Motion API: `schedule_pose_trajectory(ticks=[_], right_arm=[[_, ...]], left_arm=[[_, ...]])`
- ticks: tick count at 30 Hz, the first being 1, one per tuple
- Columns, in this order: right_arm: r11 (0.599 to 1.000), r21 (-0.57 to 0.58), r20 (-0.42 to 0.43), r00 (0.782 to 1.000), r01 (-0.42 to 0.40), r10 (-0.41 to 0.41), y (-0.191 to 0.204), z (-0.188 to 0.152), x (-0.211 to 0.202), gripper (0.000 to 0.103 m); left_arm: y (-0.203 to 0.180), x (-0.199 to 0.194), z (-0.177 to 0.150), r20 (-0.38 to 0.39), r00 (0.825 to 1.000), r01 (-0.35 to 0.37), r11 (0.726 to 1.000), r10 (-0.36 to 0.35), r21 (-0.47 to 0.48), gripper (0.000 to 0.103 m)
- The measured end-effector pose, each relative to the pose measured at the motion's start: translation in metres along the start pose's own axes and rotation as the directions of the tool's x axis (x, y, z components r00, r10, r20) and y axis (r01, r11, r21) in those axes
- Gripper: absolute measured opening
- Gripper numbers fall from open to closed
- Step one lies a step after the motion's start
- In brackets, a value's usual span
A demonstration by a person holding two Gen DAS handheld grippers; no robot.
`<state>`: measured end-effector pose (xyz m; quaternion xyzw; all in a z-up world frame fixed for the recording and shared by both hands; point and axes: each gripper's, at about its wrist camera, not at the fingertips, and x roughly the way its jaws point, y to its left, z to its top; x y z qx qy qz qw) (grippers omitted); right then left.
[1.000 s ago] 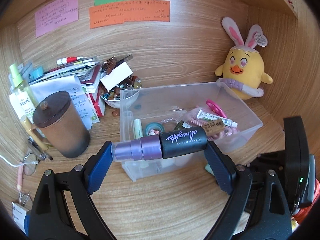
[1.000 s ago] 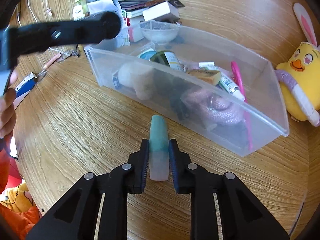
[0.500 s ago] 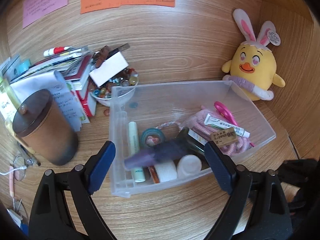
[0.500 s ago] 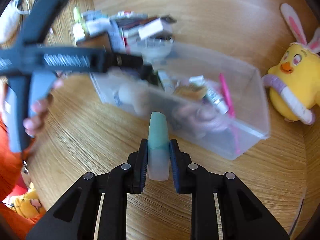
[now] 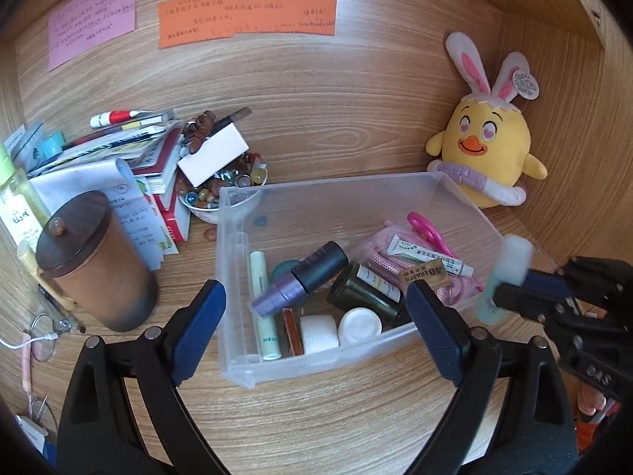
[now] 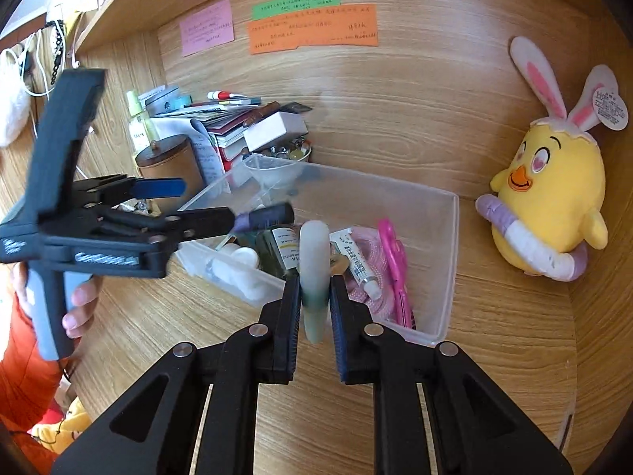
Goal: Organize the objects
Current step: 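Drop the spray bottle and mint-green tube into the clear box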
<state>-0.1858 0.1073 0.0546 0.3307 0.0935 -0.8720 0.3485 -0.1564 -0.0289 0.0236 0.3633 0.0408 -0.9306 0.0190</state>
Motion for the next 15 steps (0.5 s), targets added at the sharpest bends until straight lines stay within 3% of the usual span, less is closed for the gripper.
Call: schedule_pose_trajectory(ticks=[4,8,12,15], right_arm=[[1.0,0.02,0.038,0.999,0.014,-0.014,-0.002,0.011,-0.005,0.013],[0.995,-0.001,0.073,0.992,0.1,-0.1,0.001,0.025,-0.004,0.013],[0.984,-0.036,0.036,0.984,0.175,-0.174,0.009,0.03,0.024,0.013],[0.986,-0.06,-0.01,0.988,0.156,-0.157,0.016,0.026,0.041,0.014]], left_arm=[[0.004,-0.007,-0.006,0.004,1.0,0.01,1.0,-0.01,-0.011,0.096],[0.006,-0.011,-0.015,0.003,1.0,0.009,1.0,-0.009,-0.017,0.096],[0.009,-0.012,-0.023,0.002,1.0,0.012,1.0,-0.012,-0.026,0.096],[0.012,-0.012,-0.027,-0.003,1.0,0.019,0.999,-0.019,-0.036,0.096]])
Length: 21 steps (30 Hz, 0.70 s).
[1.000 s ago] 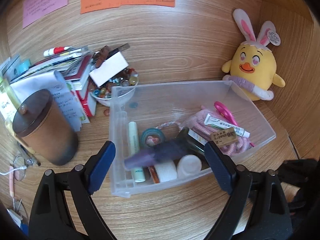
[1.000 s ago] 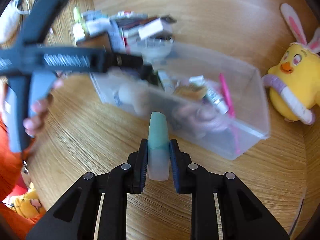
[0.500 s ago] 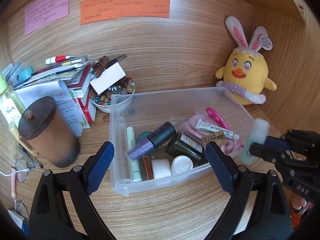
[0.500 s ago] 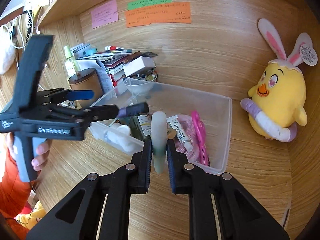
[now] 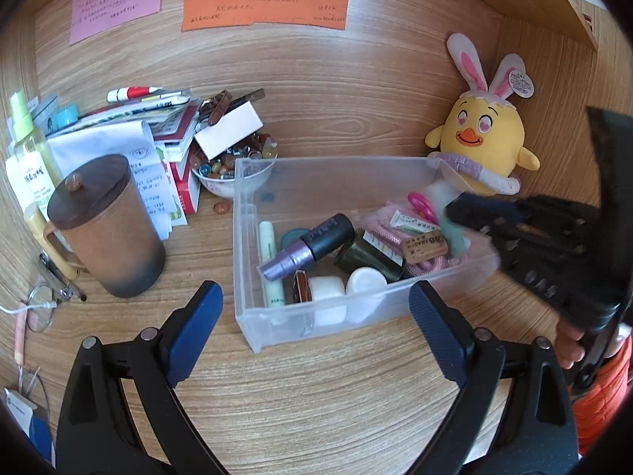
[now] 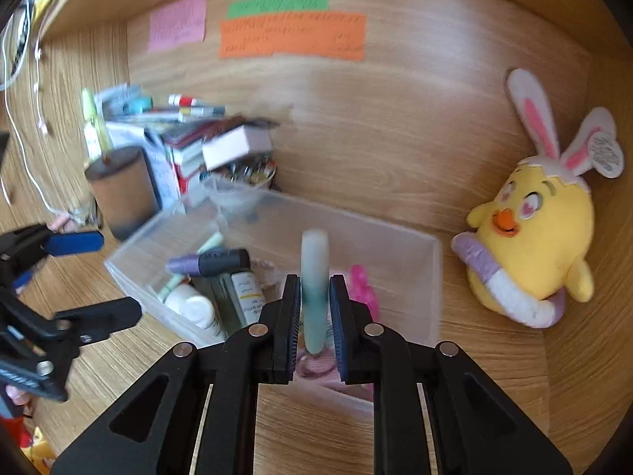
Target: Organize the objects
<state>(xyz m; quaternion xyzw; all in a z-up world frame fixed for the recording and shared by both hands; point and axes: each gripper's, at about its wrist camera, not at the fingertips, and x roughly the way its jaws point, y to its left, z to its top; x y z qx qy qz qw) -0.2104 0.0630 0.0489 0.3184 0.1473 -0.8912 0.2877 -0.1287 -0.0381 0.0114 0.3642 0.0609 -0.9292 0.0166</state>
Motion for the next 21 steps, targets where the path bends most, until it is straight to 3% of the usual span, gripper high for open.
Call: schedule_pose_trajectory(ticks=[2,4,12,17,21], right_arm=[[0.999,-0.002,-0.021,0.999,-0.045,0.045,0.005,-0.002,0.004,0.019],[0.999,-0.008,-0.015,0.999,-0.052,0.052,0.008,-0.004,0.002,0.032],[0.996,-0.024,0.036,0.996,-0.083,0.084,0.012,-0.008,-0.028,0.039],[0.996,-0.006,0.097,0.991,-0.094,0.094,0.008,-0.015,-0.054,0.057],[0.995,0.018,0.134,0.986,-0.098,0.095,0.003,-0.022,-0.072,0.078]], left_arm=[[0.002,0.0,-0.002,-0.003,1.0,0.001,1.0,-0.001,-0.004,0.096],[0.003,-0.001,-0.003,-0.002,1.0,-0.004,1.0,0.004,-0.005,0.096],[0.0,-0.014,-0.005,0.051,0.998,-0.019,1.0,0.02,-0.009,0.096],[-0.008,-0.027,-0.007,0.109,0.993,-0.049,0.999,0.047,0.013,0.096],[-0.016,-0.037,-0.009,0.147,0.988,-0.056,0.998,0.051,0.029,0.097]])
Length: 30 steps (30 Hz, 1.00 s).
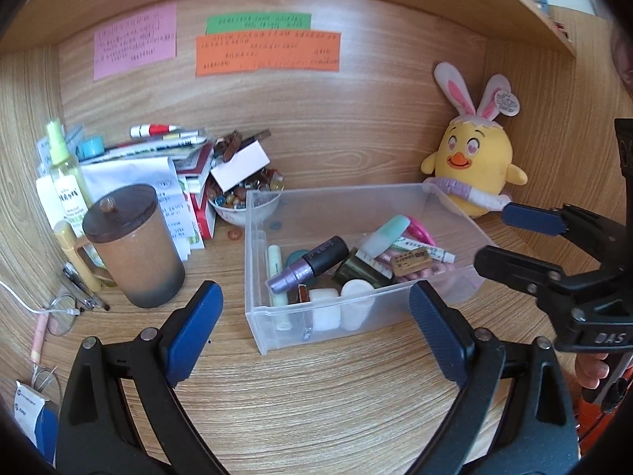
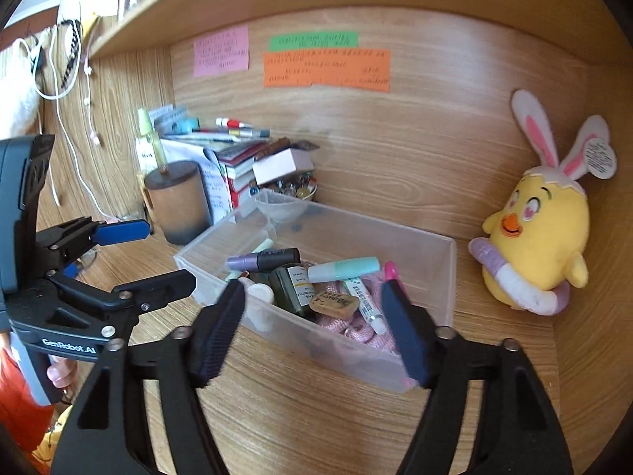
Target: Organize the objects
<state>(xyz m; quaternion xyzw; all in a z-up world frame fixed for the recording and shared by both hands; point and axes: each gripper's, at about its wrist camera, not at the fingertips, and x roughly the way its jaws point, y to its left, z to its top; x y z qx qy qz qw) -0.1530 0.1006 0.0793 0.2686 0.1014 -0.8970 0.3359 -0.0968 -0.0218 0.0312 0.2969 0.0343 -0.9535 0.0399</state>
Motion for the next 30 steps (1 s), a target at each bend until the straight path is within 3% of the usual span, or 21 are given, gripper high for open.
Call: schedule_pose_trajectory(ticks=[10,30], right_arm=[[0.999,0.047,0.02,1.0,0.003,-0.004,-0.006,-0.017,-0.021,0.089],[0.995,0.095,-0.023,1.0,-0.013,0.015,-0.009,-0.035,-0.014,0.09]], left_arm=[[-0.015,-0.016,-0.011,0.03,0.999,0.019,1.0,-0.019,0.013,0.102],[-0.016,-0.017,-0.029,0.005,1.0,0.022,1.0,-0.022,0.001,0.102]])
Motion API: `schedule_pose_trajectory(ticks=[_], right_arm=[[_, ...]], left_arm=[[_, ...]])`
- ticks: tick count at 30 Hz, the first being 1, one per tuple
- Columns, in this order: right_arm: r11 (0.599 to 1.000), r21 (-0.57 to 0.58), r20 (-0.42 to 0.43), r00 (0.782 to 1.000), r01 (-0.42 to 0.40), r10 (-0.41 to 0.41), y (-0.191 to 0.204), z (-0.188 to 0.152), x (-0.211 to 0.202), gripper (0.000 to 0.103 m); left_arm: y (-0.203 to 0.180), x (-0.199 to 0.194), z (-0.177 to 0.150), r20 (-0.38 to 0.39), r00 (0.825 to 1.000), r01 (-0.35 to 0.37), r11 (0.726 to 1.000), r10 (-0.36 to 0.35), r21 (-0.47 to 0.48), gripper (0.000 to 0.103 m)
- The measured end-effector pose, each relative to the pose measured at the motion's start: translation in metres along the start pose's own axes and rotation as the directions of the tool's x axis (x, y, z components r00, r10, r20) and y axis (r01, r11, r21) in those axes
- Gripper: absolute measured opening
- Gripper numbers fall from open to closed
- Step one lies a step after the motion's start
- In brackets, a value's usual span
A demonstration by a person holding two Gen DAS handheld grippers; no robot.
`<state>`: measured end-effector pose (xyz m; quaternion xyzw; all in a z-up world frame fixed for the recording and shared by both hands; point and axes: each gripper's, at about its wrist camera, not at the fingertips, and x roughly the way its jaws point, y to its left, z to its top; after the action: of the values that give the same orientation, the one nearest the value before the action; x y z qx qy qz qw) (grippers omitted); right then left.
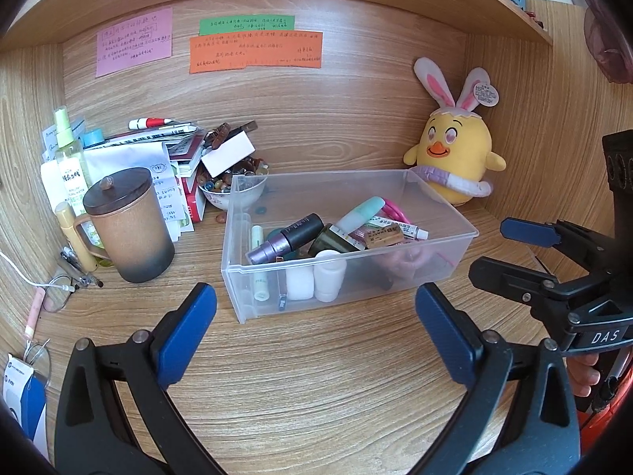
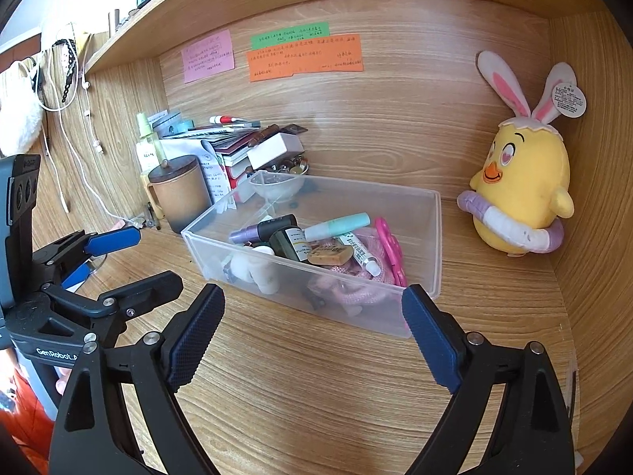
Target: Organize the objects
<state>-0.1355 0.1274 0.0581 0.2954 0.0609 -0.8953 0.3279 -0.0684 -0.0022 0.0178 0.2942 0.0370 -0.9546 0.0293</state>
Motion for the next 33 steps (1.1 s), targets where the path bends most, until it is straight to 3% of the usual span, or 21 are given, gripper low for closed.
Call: schedule_pose_trajectory(ticks=[33], right_arm=[[1.0,0.008,-0.008,1.0,-0.001,0.001,-0.0012,-0.0015,0.0015,0.09]], left_arm=[[-0.0014,-0.0001,0.0007,0.007,1.0,0.012,1.0,-0.012,-0.006,0.102]])
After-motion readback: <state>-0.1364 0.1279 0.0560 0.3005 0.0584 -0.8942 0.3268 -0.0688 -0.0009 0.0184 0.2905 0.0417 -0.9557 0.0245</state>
